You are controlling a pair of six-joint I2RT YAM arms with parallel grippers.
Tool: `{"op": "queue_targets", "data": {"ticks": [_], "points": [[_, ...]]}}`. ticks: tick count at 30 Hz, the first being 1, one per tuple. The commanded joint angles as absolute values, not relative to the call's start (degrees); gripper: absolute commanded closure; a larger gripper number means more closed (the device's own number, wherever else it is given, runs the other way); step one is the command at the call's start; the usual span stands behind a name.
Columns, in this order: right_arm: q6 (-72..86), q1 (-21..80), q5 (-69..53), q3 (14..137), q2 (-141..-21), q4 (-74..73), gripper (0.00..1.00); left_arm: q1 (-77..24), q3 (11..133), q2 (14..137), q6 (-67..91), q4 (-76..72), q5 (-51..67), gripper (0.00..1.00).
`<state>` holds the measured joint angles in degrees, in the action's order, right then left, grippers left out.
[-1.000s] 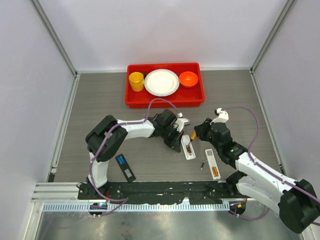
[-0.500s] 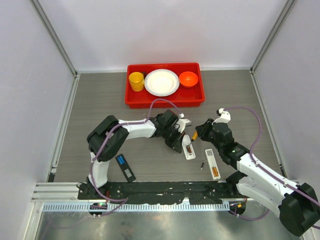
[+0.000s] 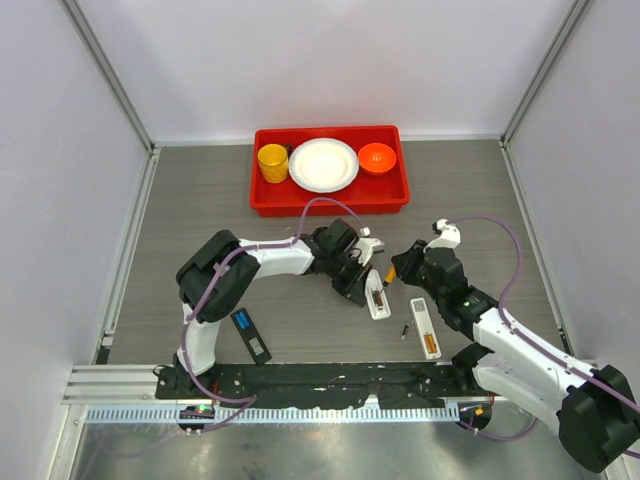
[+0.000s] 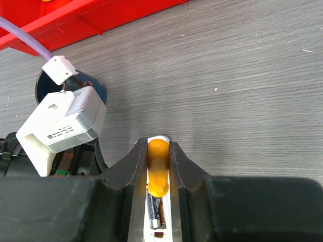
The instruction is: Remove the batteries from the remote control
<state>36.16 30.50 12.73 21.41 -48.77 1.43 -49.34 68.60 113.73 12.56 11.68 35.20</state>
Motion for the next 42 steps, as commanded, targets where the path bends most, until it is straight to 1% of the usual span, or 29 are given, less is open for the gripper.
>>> {"op": "queue_targets", "data": {"ticks": [1, 14, 26, 32, 37, 42], "points": [[36.74, 30.23, 12.57, 20.92, -48.95, 4.22, 0.99, -49.75, 69.87, 115.22, 11.25, 13.54, 35.16, 1.00], [39.99, 30.23, 10.20, 17.76, -50.71, 9.05, 0.99, -49.92, 70.22, 115.75, 11.25, 13.97, 35.33, 1.00], [51.06, 29.71, 12.57, 9.76, -47.64, 16.43, 0.99, -49.92, 69.96, 115.75, 11.86, 13.62, 36.12, 1.00], [49.93, 29.53, 13.53, 10.90, -44.04, 12.05, 0.99, -50.01, 70.22, 116.02, 12.04, 13.71, 36.21, 1.00], [48.78, 29.44, 12.13, 12.74, -44.21, 10.02, 0.99, -50.10, 70.22, 116.02, 12.13, 13.89, 35.77, 1.00], [49.04, 29.53, 10.81, 13.62, -45.53, 11.34, 0.99, -50.01, 70.31, 116.02, 12.13, 14.15, 35.33, 1.00]]}}
